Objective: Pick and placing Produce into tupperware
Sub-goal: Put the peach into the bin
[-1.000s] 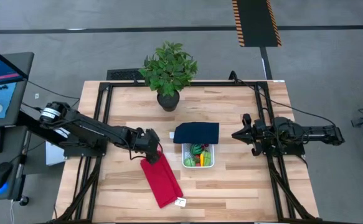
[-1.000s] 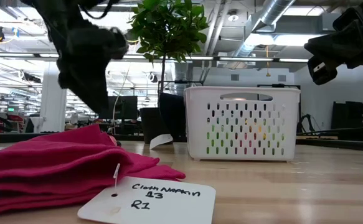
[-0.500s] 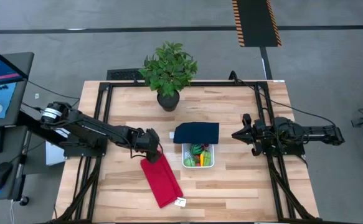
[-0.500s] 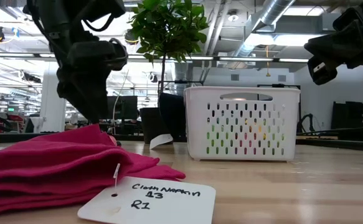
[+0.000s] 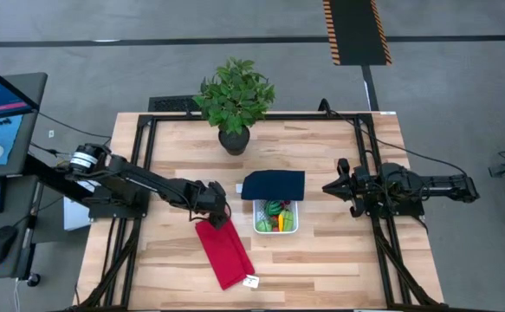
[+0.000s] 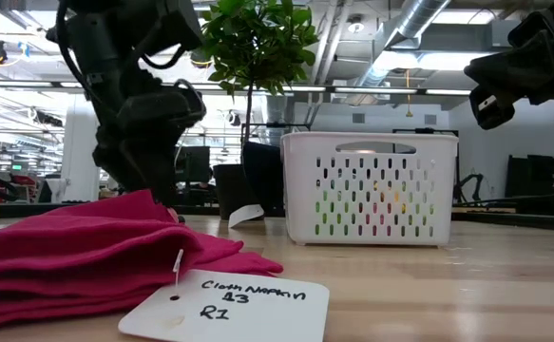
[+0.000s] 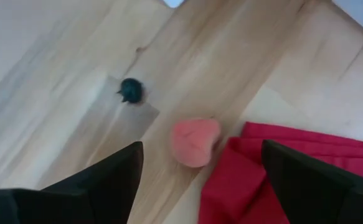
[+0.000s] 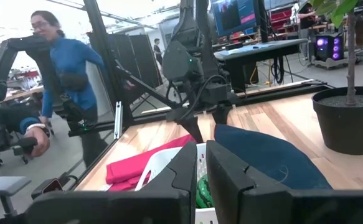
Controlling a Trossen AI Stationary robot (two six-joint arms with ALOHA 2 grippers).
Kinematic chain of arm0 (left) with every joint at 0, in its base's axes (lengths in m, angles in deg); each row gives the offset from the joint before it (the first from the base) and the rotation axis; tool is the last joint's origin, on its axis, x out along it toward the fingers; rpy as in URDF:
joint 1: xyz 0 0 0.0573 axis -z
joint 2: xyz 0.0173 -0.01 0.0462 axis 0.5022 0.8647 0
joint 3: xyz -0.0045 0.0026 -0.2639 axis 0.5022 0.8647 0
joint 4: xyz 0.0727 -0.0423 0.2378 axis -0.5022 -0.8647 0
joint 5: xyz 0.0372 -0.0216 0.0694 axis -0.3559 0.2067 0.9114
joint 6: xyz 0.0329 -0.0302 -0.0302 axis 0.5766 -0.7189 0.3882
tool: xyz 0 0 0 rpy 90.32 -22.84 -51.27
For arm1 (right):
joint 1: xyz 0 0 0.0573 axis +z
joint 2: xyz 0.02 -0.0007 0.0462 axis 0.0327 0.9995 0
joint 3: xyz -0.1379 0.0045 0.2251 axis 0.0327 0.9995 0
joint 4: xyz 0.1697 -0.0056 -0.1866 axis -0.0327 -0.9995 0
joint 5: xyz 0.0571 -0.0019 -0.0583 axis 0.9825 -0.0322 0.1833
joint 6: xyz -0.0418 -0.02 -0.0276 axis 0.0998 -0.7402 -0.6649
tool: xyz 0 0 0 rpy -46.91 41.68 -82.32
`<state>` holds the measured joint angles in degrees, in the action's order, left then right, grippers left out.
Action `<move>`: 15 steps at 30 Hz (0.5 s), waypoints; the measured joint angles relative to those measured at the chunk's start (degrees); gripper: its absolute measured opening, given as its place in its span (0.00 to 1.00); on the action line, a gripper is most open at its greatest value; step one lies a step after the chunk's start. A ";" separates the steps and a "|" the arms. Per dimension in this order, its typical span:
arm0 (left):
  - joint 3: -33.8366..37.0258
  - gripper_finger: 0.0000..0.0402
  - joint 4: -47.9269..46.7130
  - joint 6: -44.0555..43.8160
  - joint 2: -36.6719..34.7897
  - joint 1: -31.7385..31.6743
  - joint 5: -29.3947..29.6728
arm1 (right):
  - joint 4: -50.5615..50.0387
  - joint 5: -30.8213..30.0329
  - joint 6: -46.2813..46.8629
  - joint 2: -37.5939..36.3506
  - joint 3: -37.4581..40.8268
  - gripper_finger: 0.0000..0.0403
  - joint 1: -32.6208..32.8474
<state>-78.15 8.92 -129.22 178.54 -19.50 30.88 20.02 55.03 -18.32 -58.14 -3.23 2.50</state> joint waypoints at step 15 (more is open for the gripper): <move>-1.06 0.78 0.75 -1.45 3.39 -2.63 -1.39 | -0.02 0.00 0.00 0.01 0.00 0.15 -0.01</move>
<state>-79.21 9.67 -130.68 181.93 -22.12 29.49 20.01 55.03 -18.32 -58.14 -3.23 2.49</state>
